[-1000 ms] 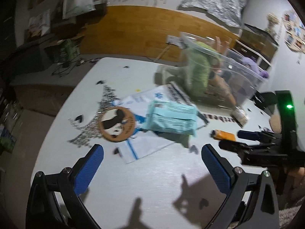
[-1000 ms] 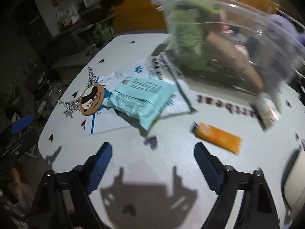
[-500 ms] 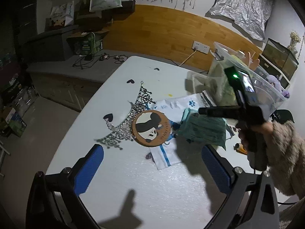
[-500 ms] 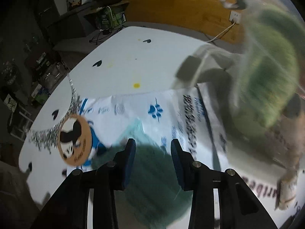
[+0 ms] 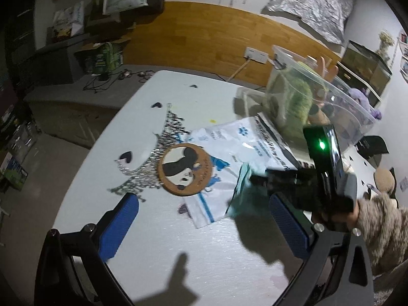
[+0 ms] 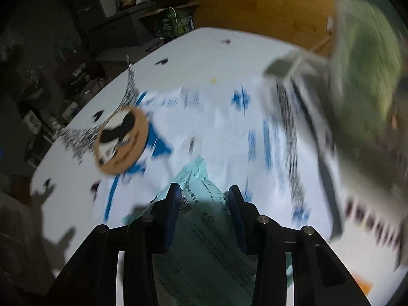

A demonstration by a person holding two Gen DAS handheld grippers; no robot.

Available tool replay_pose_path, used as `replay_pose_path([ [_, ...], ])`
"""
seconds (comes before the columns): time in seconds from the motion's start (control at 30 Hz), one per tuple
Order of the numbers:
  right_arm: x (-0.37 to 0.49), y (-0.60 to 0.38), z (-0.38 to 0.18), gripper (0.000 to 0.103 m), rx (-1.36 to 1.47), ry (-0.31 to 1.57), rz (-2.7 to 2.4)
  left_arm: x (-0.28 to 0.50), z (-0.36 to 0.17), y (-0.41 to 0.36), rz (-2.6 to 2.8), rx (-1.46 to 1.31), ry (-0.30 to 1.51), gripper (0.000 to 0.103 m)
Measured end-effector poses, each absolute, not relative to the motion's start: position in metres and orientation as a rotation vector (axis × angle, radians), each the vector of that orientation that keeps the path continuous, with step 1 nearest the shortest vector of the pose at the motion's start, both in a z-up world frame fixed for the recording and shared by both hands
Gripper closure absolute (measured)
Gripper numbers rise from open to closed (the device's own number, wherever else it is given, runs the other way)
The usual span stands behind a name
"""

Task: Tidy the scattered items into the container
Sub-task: 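Move the right tool down toward the light-blue wet-wipes pack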

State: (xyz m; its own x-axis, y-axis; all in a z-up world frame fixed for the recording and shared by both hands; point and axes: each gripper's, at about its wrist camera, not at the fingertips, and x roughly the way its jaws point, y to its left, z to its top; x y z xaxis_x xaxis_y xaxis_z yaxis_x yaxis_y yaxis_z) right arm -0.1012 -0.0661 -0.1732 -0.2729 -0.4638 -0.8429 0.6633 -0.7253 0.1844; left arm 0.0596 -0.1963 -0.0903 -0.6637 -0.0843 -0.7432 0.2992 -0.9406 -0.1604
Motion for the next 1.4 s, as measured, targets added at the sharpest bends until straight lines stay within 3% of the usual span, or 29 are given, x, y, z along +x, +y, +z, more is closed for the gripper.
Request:
replay_pose_path([
  [0.3, -0.048, 0.011, -0.18, 0.064, 1.259, 0.213, -2.078, 0.041, -0.113, -0.166, -2.821, 1.289, 0.377, 0.0],
  [0.33, -0.048, 0.018, -0.18, 0.062, 1.268, 0.204, -2.084, 0.039, -0.119, -0.16, -2.846, 1.315, 0.365, 0.0],
  [0.43, -0.044, 0.044, -0.183, 0.044, 1.322, 0.189, -2.129, 0.029, -0.137, -0.142, -2.89, 1.409, 0.317, 0.001],
  [0.47, -0.045, 0.057, -0.184, 0.043, 1.353, 0.161, -2.133, 0.026, -0.142, -0.136, -2.897, 1.435, 0.31, 0.001],
  [0.83, -0.025, 0.114, -0.18, 0.043, 1.375, 0.301, -2.319, 0.0, -0.178, -0.048, -3.035, 1.716, 0.01, 0.002],
  [0.97, -0.028, 0.144, -0.194, 0.042, 1.522, 0.377, -2.418, -0.003, -0.187, -0.018, -3.058, 1.796, -0.124, 0.002],
  [1.13, -0.027, 0.187, -0.192, 0.042, 1.627, 0.161, -2.478, -0.006, -0.197, 0.0, -3.023, 1.825, -0.291, 0.001],
  [1.3, -0.021, 0.21, -0.177, 0.042, 1.625, -0.13, -2.456, -0.014, -0.2, -0.002, -3.017, 1.838, -0.261, 0.0],
  [1.4, -0.022, 0.206, -0.171, 0.042, 1.618, -0.27, -2.384, -0.012, -0.2, 0.003, -3.061, 1.777, -0.333, 0.0],
])
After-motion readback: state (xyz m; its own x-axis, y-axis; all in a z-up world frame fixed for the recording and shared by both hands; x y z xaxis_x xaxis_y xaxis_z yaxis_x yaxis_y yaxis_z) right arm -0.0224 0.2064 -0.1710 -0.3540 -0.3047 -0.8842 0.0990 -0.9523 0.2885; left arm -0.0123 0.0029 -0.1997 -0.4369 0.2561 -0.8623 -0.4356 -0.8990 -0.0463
